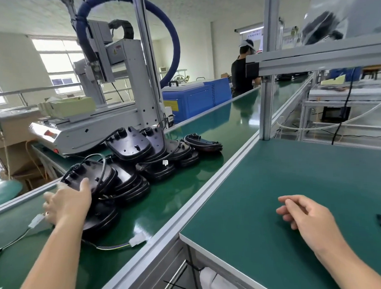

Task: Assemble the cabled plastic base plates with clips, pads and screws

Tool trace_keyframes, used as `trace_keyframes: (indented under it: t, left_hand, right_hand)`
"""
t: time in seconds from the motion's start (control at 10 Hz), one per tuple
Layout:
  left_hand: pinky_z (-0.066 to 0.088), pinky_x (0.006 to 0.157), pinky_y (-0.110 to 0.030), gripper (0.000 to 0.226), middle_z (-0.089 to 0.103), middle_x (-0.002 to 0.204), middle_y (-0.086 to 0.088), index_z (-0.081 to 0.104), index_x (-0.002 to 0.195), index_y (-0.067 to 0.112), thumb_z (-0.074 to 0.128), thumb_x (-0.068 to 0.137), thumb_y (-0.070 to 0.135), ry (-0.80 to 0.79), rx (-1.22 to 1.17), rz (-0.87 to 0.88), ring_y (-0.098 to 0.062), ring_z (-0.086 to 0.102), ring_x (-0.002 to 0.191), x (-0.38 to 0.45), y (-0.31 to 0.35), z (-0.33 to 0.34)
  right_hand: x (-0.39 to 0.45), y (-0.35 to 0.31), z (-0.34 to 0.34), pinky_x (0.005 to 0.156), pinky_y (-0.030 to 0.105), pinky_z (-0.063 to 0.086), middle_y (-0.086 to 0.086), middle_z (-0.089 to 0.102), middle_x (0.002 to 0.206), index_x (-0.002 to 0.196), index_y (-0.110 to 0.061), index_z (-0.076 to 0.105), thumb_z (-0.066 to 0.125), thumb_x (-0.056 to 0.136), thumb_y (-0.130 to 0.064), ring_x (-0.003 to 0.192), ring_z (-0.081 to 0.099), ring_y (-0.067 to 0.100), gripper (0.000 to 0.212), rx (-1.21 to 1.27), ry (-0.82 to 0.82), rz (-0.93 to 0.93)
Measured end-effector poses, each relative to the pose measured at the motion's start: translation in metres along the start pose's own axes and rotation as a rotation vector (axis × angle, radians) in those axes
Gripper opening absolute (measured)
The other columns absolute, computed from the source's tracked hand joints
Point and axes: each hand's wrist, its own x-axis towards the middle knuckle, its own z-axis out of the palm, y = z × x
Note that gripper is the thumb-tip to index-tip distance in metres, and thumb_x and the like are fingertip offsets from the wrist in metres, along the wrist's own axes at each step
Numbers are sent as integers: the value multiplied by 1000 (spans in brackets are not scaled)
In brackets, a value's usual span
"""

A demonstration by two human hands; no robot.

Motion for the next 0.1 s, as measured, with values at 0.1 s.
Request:
trace_keyframes:
  t: [0.1]
  left_hand:
    - [33, 101, -62, 59, 34, 139, -32, 53, 126, 4, 37, 94, 51, 63, 8, 116, -49, 35, 126, 7, -2, 4]
  right_hand:
    - [2, 0, 2, 50, 15, 47, -5, 73, 74, 86, -22, 70, 50, 96, -10, 59, 61, 3, 25, 79, 45, 24]
